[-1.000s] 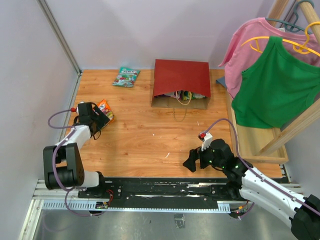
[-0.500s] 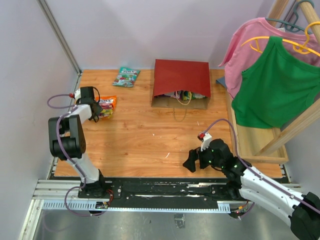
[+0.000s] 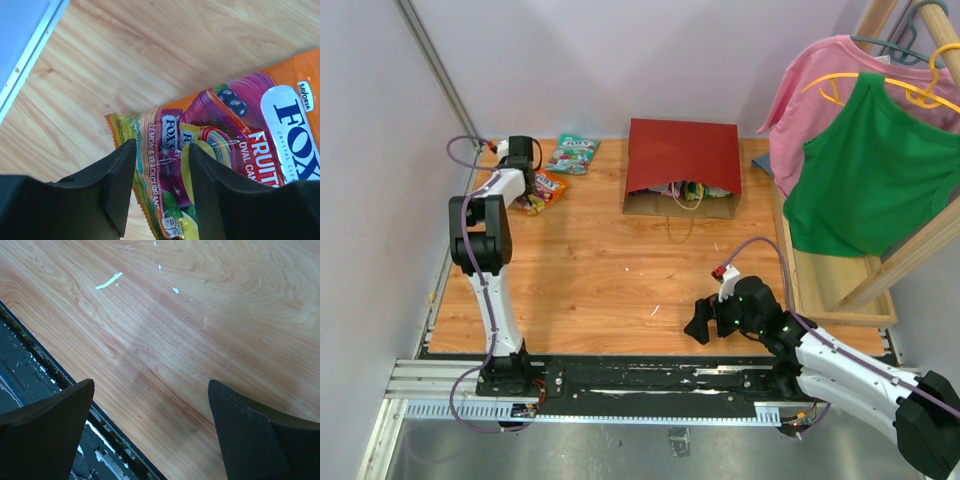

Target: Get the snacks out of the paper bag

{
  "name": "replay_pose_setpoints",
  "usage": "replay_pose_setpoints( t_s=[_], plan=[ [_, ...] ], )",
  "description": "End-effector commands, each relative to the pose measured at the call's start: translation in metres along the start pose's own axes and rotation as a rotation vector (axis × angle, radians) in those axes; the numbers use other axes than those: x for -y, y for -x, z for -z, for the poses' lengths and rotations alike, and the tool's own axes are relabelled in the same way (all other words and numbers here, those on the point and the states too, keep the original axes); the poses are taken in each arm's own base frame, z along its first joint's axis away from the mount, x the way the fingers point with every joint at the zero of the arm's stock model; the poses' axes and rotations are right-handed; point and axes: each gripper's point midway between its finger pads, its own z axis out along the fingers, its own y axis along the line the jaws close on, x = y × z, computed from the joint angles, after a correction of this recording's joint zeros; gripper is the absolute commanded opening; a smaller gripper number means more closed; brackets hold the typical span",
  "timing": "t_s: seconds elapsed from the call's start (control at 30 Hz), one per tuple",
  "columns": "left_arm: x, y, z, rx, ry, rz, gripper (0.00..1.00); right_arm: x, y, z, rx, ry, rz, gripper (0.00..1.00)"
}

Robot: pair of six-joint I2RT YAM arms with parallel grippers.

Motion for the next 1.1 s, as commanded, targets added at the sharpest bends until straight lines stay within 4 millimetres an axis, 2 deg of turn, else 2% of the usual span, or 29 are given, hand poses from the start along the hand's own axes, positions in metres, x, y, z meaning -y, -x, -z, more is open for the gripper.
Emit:
replay_pose_setpoints(
  t_s=[0.0, 0.1, 0.23, 0.4, 0.47, 0.53, 0.67, 0.73, 0.8, 0.87, 0.97, 1.07],
  plan=[
    [-0.002, -0.004, -0.011, -0.003, 0.072, -0.152, 0.52, 0.002, 0.003, -0.001, -0.002, -0.006, -0.002, 0.99],
    [0.005, 0.013, -0.014, 0.04, 0.063, -0.168, 0.55, 0.002, 0.002, -0.002, -0.015, -0.005, -0.003, 0.98],
    [0.001, 0.032, -0.016, 0.085, 0.124, -0.178, 0.54, 0.001, 0.002, -0.002, -0.021, -0.001, -0.003, 0.99],
    [-0.011, 0.026, -0.02, 0.076, 0.16, -0.203, 0.54, 0.001, 0.003, 0.0, -0.009, -0.002, -0.001, 0.98],
    [-0.008, 0.027, -0.014, 0.058, 0.094, -0.176, 0.54, 0.001, 0.002, 0.0, -0.009, 0.002, 0.001, 0.98],
    [0.011, 0.041, 0.008, 0.063, -0.05, -0.139, 0.57, 0.0, 0.002, 0.0, -0.011, 0.006, 0.001, 0.98],
    [0.036, 0.082, 0.073, 0.137, -0.275, -0.012, 0.68, 0.0, 0.003, 0.0, -0.014, 0.003, 0.001, 0.98],
    [0.048, 0.091, 0.101, 0.148, -0.355, -0.014, 0.75, 0.001, 0.003, 0.0, -0.013, 0.0, 0.0, 0.98],
    [0.061, 0.083, 0.118, 0.131, -0.415, -0.065, 0.79, 0.0, 0.003, 0.0, -0.014, 0.0, 0.002, 0.98],
    [0.078, 0.059, 0.12, 0.075, -0.458, -0.126, 0.8, 0.001, 0.004, 0.001, -0.014, -0.004, 0.003, 0.98],
    [0.094, 0.024, 0.102, -0.001, -0.436, -0.179, 0.8, -0.001, 0.005, 0.003, -0.031, -0.006, 0.002, 0.98],
    [0.093, 0.003, 0.075, -0.058, -0.36, -0.191, 0.8, -0.005, 0.009, 0.01, -0.043, -0.002, 0.006, 0.98]
  ],
)
